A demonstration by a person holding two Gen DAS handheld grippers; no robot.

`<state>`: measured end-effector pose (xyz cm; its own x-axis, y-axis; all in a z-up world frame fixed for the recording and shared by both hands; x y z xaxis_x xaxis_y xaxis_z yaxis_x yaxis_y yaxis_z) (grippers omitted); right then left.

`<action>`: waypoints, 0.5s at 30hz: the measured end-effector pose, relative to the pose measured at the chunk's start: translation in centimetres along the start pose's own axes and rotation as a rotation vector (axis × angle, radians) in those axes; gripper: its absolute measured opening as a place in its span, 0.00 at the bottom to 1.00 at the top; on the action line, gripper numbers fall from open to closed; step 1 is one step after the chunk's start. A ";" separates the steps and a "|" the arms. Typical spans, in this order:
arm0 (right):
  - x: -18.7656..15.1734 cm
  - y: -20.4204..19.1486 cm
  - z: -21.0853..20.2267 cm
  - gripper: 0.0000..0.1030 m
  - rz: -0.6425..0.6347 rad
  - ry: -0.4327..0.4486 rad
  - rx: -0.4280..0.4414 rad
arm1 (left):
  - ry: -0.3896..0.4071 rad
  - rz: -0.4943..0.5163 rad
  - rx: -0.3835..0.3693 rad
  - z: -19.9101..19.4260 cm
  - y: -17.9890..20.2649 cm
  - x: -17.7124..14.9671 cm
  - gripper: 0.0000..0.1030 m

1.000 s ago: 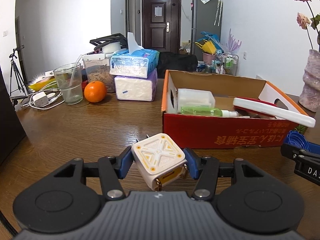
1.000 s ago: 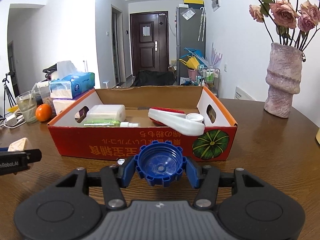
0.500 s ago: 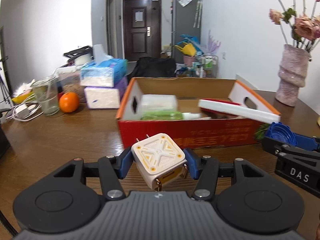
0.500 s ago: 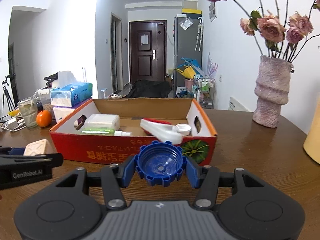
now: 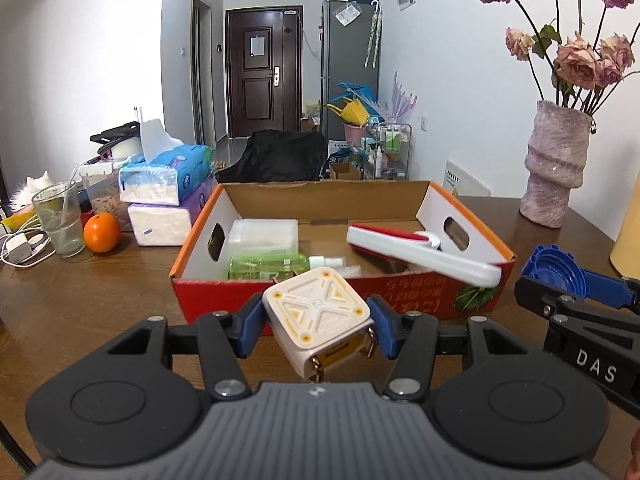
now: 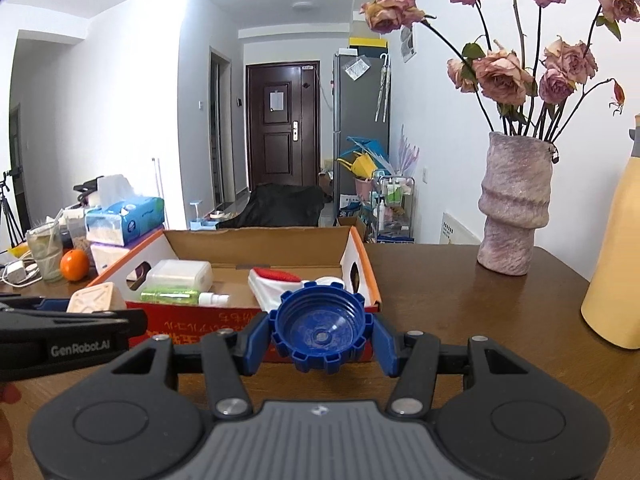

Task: Organize rigid objects
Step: 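Carry the cream cube and blue cap in both grippers over the box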

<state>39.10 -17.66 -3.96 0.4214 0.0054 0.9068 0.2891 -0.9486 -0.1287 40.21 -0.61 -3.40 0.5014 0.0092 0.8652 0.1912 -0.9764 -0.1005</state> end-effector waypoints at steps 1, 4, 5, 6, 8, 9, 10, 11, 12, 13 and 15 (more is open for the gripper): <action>0.2 0.1 0.0 0.52 -0.001 0.004 0.001 | 0.003 -0.003 0.001 0.0 0.1 0.2 0.55; 0.5 0.2 -0.2 0.52 -0.002 0.015 0.007 | 0.016 -0.014 0.003 0.0 0.3 0.9 0.55; 0.7 0.3 -0.1 0.52 -0.002 0.018 0.008 | 0.019 -0.016 0.003 0.0 0.4 1.1 0.55; 0.8 0.4 -0.1 0.52 -0.002 0.020 0.010 | 0.023 -0.020 0.001 0.0 0.5 1.4 0.55; 1.0 0.6 0.0 0.52 -0.001 0.026 0.013 | 0.030 -0.023 -0.003 0.1 0.6 1.8 0.55; 1.2 0.7 0.0 0.52 -0.001 0.028 0.013 | 0.034 -0.025 -0.005 0.2 0.8 2.0 0.55; 1.3 0.8 0.1 0.52 -0.001 0.030 0.011 | 0.037 -0.026 -0.008 0.3 0.9 2.2 0.55; 1.4 1.0 0.2 0.52 0.001 0.033 0.008 | 0.039 -0.027 -0.011 0.4 1.0 2.5 0.55; 1.5 1.1 0.3 0.51 0.004 0.034 0.006 | 0.041 -0.027 -0.013 0.5 1.2 2.7 0.55; 1.6 1.3 0.3 0.51 0.006 0.035 0.005 | 0.045 -0.027 -0.016 0.6 1.4 2.9 0.55; 1.7 1.6 0.5 0.52 0.009 0.034 0.001 | 0.051 -0.028 -0.024 0.9 1.6 3.4 0.55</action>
Point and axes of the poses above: each gripper's, at about its wrist camera, not at the fingertips, and z roughly the way its jaws point, y to its right, x to its top, the point moved 4 cm from there along z, roughly the way its jaws point, and after that the axes turned 12 degrees about x, right-handed, at the moved point
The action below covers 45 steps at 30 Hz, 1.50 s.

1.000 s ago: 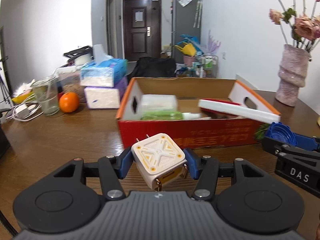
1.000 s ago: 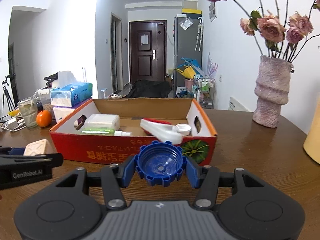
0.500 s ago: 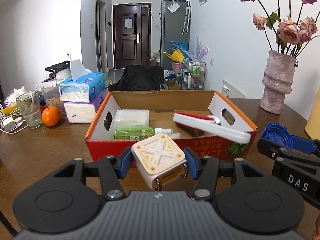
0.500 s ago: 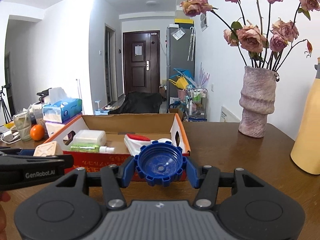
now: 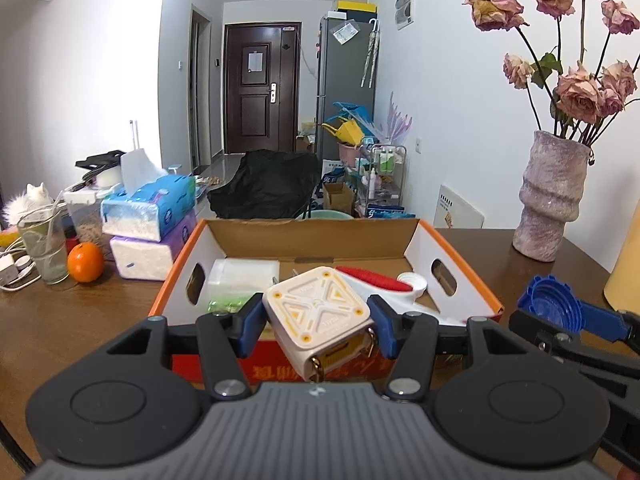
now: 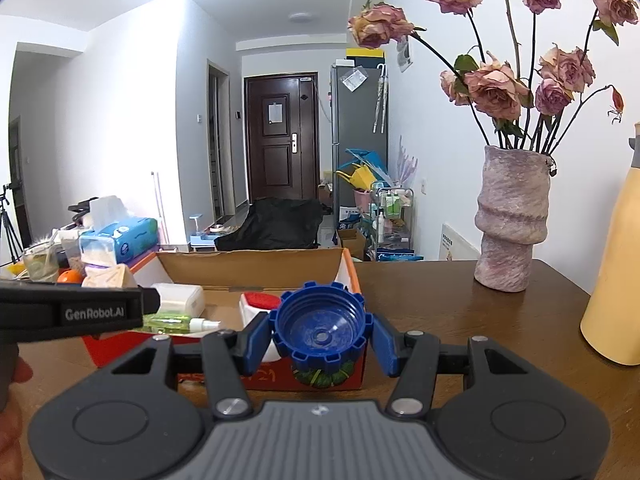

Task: Organize rigid objects
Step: 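Carry the cream cube and blue cap in both grippers over the box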

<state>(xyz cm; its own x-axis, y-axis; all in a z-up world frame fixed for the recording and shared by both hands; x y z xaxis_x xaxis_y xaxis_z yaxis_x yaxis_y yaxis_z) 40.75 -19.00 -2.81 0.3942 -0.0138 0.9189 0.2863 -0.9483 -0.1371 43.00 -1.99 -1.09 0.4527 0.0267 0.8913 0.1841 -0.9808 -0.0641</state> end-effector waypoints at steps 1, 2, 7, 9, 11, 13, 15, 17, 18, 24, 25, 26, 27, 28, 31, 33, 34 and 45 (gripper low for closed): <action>0.0 0.1 0.1 0.52 0.002 -0.001 -0.002 | 0.003 0.000 -0.003 0.2 0.1 0.2 0.55; 0.1 0.2 0.2 0.52 0.005 -0.001 -0.004 | 0.006 0.000 -0.005 0.3 0.2 0.4 0.55; 0.6 0.6 1.0 0.52 0.000 0.007 -0.009 | 0.018 0.002 -0.018 1.5 0.5 1.5 0.55; 0.9 0.5 1.5 0.52 -0.004 0.014 -0.010 | 0.023 0.005 -0.020 2.0 0.6 1.9 0.55; 1.3 0.4 2.2 0.52 -0.007 0.017 -0.006 | 0.028 0.006 -0.020 2.5 0.6 2.2 0.55; 1.7 0.2 2.9 0.52 -0.012 0.018 -0.002 | 0.031 0.007 -0.019 3.1 0.6 2.5 0.55; 2.0 0.2 3.8 0.52 -0.017 0.018 0.004 | 0.032 0.008 -0.016 3.7 0.5 2.7 0.55; 2.4 0.2 4.7 0.52 -0.020 0.018 0.006 | 0.032 0.010 -0.009 4.4 0.4 3.0 0.55; 2.6 0.2 5.1 0.52 -0.021 0.019 0.008 | 0.033 0.009 -0.006 4.8 0.3 3.2 0.55; 3.5 0.3 7.7 0.52 -0.033 0.019 0.014 | 0.035 0.012 0.015 7.0 0.0 4.2 0.55; 3.6 0.3 8.0 0.51 -0.035 0.019 0.015 | 0.035 0.013 0.018 7.3 -0.1 4.3 0.55; 3.8 0.4 8.5 0.52 -0.037 0.018 0.016 | 0.037 0.015 0.021 7.6 0.0 4.5 0.55; 3.8 0.4 8.9 0.52 -0.039 0.017 0.016 | 0.037 0.017 0.023 7.9 0.0 4.6 0.55; 4.0 0.4 9.3 0.52 -0.042 0.015 0.018 | 0.038 0.018 0.025 8.2 -0.1 4.7 0.55; 4.2 0.4 10.3 0.52 -0.050 0.011 0.022 | 0.040 0.024 0.037 9.1 -0.1 5.0 0.55; 4.3 0.4 11.0 0.52 -0.059 0.007 0.022 | 0.038 0.026 0.043 9.7 -0.1 5.1 0.55; 4.3 0.4 11.3 0.52 -0.064 0.005 0.022 | 0.038 0.027 0.046 9.9 -0.1 5.1 0.55; 4.5 0.1 14.0 0.51 -0.097 -0.025 0.028 | 0.022 0.033 0.079 12.3 -0.4 5.4 0.55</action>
Point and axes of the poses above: each gripper's, at about its wrist camera, not at the fingertips, and z roughly the way its jaws point, y to its right, x to its top, the point moved 4 cm from there along z, roughly the way its jaws point, and after that the axes turned 12 degrees about x, right-handed, at the moved point
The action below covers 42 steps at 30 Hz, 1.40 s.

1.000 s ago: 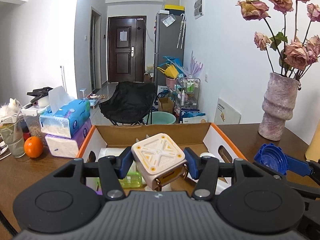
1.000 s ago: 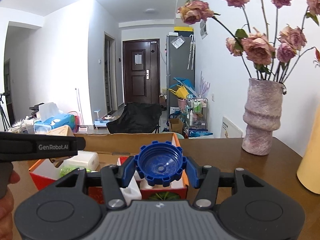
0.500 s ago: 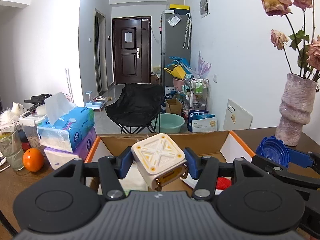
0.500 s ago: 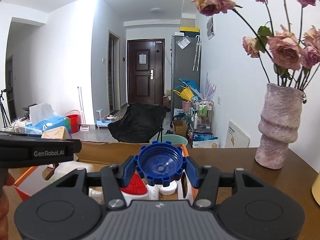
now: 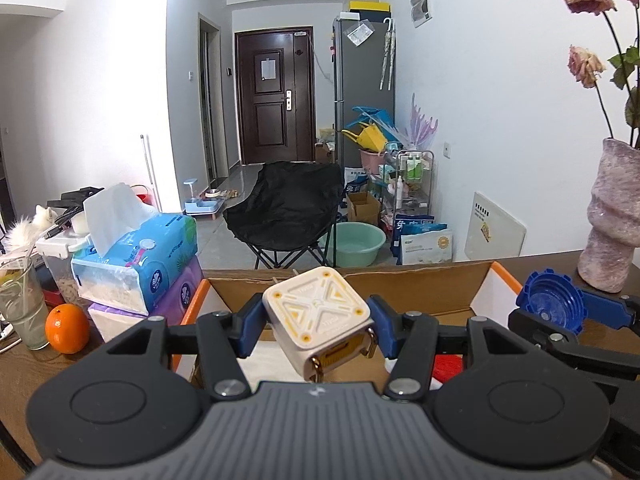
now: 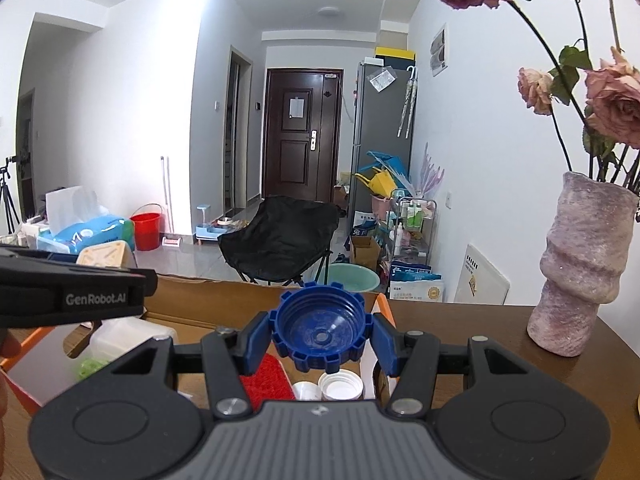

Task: Organize rigid objects
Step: 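Carry the cream cube and blue cap in both grippers over the box, then lower and open both grippers to drop the cube and cap into the box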

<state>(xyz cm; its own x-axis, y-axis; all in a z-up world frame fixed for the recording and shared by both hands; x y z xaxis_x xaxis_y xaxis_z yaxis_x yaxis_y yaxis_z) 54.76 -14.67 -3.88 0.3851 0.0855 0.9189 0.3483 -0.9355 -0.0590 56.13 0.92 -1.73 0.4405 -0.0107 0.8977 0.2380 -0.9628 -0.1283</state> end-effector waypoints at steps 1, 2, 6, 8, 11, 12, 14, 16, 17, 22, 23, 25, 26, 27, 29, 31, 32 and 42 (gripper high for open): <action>0.0 -0.1 0.1 0.51 -0.001 -0.002 0.000 | -0.002 -0.001 0.002 0.2 -0.1 0.0 0.55; 0.0 0.0 0.3 0.51 -0.001 -0.004 0.000 | -0.004 0.000 0.004 0.4 -0.1 0.0 0.55; -0.2 0.3 1.0 0.52 0.006 -0.022 -0.003 | -0.014 0.007 0.010 1.2 0.0 -0.1 0.55; -0.2 0.3 1.2 0.51 0.007 -0.028 -0.002 | -0.018 0.009 0.010 1.6 0.0 -0.1 0.55; -0.2 0.4 1.6 0.52 0.005 -0.032 -0.001 | -0.023 0.014 0.011 2.0 0.1 -0.1 0.55; -0.2 0.4 1.8 0.51 0.002 -0.035 -0.001 | -0.025 0.015 0.012 2.1 0.0 -0.2 0.55; -0.3 0.5 2.1 0.51 -0.001 -0.042 0.000 | -0.030 0.016 0.015 2.4 0.0 -0.2 0.55; -0.3 0.6 2.3 0.51 0.000 -0.046 0.002 | -0.036 0.017 0.019 2.6 0.0 -0.3 0.55; -0.3 0.7 2.4 0.52 0.001 -0.048 0.002 | -0.039 0.018 0.022 2.7 0.0 -0.3 0.55; -0.2 1.1 2.6 0.52 0.013 -0.054 0.006 | -0.050 0.020 0.033 2.8 -0.1 -0.5 0.55; -0.2 1.2 2.6 0.52 0.015 -0.055 0.007 | -0.052 0.020 0.034 2.9 -0.1 -0.5 0.55; -0.2 1.2 2.6 0.52 0.016 -0.059 0.008 | -0.058 0.022 0.031 2.9 -0.1 -0.6 0.55; -0.2 1.2 2.7 0.52 0.014 -0.059 0.006 | -0.063 0.021 0.025 3.0 0.0 -0.7 0.55; -0.2 1.3 2.6 0.52 0.013 -0.059 0.005 | -0.062 0.018 0.023 3.0 0.0 -0.7 0.55; -0.2 1.3 2.7 0.52 0.009 -0.067 0.007 | -0.053 0.020 0.027 2.8 -0.1 -0.7 0.61; -0.2 1.3 2.7 0.67 0.004 -0.069 -0.003 | -0.046 0.020 0.032 2.6 -0.1 -0.6 0.70; -0.1 1.2 2.6 0.73 0.001 -0.066 -0.011 | -0.044 0.021 0.035 2.6 -0.1 -0.6 0.74; 0.0 1.6 2.1 1.00 0.001 -0.049 -0.037 | -0.030 0.010 0.062 2.2 -0.4 -0.4 1.00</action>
Point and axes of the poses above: each gripper's, at about its wrist camera, not at the fingertips, and z roughly the way its jaws point, y to its right, x to its top, the point moved 4 cm from there along z, roughly the way its jaws point, and after that the axes turned 12 degrees about x, right-handed, at the moved point
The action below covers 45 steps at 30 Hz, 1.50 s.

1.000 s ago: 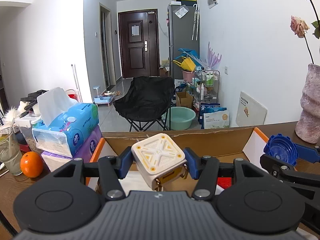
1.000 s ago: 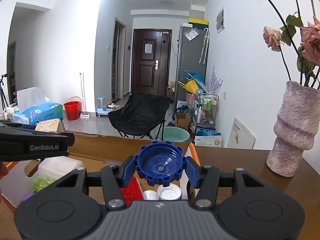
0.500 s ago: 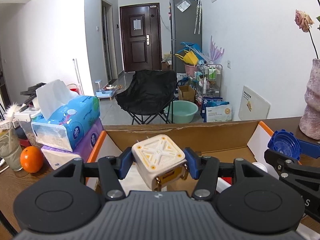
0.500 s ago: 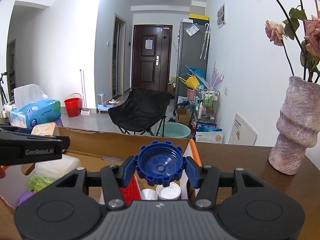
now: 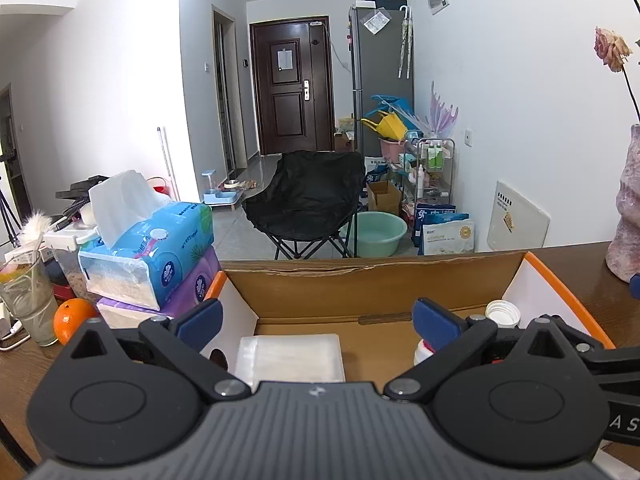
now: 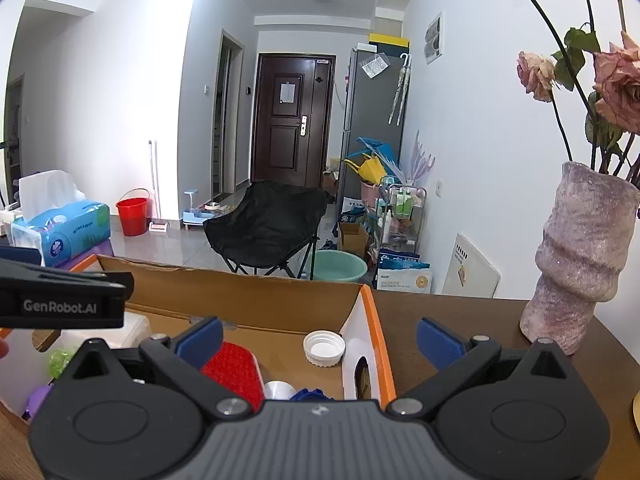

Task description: Organize rigid objects

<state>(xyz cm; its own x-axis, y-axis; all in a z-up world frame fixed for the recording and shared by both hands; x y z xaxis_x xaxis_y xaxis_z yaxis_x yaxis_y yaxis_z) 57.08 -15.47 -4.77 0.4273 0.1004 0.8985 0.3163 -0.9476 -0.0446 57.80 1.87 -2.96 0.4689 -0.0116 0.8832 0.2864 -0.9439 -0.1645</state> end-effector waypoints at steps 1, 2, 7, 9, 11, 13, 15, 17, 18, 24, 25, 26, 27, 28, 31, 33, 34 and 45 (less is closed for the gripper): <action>0.0 0.0 0.0 1.00 0.001 -0.001 -0.001 | -0.001 0.001 0.002 0.0 0.0 0.0 1.00; 0.0 0.0 0.0 1.00 0.001 0.000 -0.003 | -0.002 0.003 0.004 0.0 0.0 0.0 1.00; 0.0 0.0 -0.6 1.00 0.003 0.008 -0.001 | -0.005 -0.008 0.008 -0.2 -0.2 0.0 1.00; -0.1 0.0 -1.2 1.00 0.004 0.011 0.001 | -0.003 -0.009 0.005 -0.6 -0.4 0.0 1.00; -0.2 0.0 -1.9 1.00 0.011 0.017 0.005 | -0.002 -0.011 0.006 -1.3 -0.7 -0.3 1.00; -0.3 -0.1 -2.7 1.00 0.016 0.021 0.010 | -0.001 -0.013 0.003 -1.9 -1.0 -0.5 1.00; -0.5 -0.2 -3.8 1.00 0.020 0.029 0.011 | 0.000 -0.018 0.002 -2.7 -1.3 -0.8 1.00; -0.7 -0.3 -4.9 1.00 0.024 0.036 0.009 | 0.003 -0.021 0.002 -3.8 -1.7 -1.1 1.00; -0.8 -0.3 -5.5 1.00 0.027 0.040 0.009 | 0.005 -0.024 0.004 -4.3 -1.8 -1.2 1.00; -1.9 -1.1 -9.1 1.00 0.041 0.051 0.017 | 0.007 -0.040 0.002 -7.8 -3.1 -2.6 1.00; -2.1 -1.3 -9.7 1.00 0.040 0.053 0.019 | 0.006 -0.040 0.001 -8.3 -3.2 -2.9 1.00; -2.4 -1.5 -10.4 1.00 0.039 0.054 0.021 | 0.004 -0.041 0.000 -8.9 -3.4 -3.2 1.00; -2.6 -1.7 -11.0 1.00 0.038 0.056 0.022 | 0.002 -0.042 -0.001 -9.5 -3.6 -3.5 1.00; -2.8 -1.9 -11.5 1.00 0.039 0.058 0.022 | 0.002 -0.044 -0.004 -10.1 -3.8 -3.8 1.00; -3.6 -2.4 -13.5 1.00 0.042 0.063 0.024 | 0.005 -0.053 0.000 -12.1 -4.7 -4.6 1.00; -4.0 -2.7 -14.8 1.00 0.048 0.070 0.025 | 0.005 -0.058 0.000 -13.3 -5.2 -5.1 1.00; -4.3 -2.9 -15.4 1.00 0.050 0.072 0.026 | 0.004 -0.059 0.000 -14.1 -5.4 -5.5 1.00; -8.1 -4.4 -22.3 1.00 0.067 0.079 0.022 | -0.003 -0.051 -0.006 -20.7 -7.5 -9.5 1.00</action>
<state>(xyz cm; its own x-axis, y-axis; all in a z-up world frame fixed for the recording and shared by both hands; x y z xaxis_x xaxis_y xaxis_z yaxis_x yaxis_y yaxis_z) 33.36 -18.82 -2.15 0.3801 0.0121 0.9249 0.3078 -0.9446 -0.1142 33.86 2.23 -1.05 0.4564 0.0371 0.8890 0.3050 -0.9451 -0.1171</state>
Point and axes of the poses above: each gripper's, at about its wrist camera, not at the fingertips, and z roughly the way its jaws point, y to its right, x to its top, the point moved 4 cm from there along z, roughly the way its jaws point, and after that the axes turned 12 degrees about x, right-handed, at the moved point
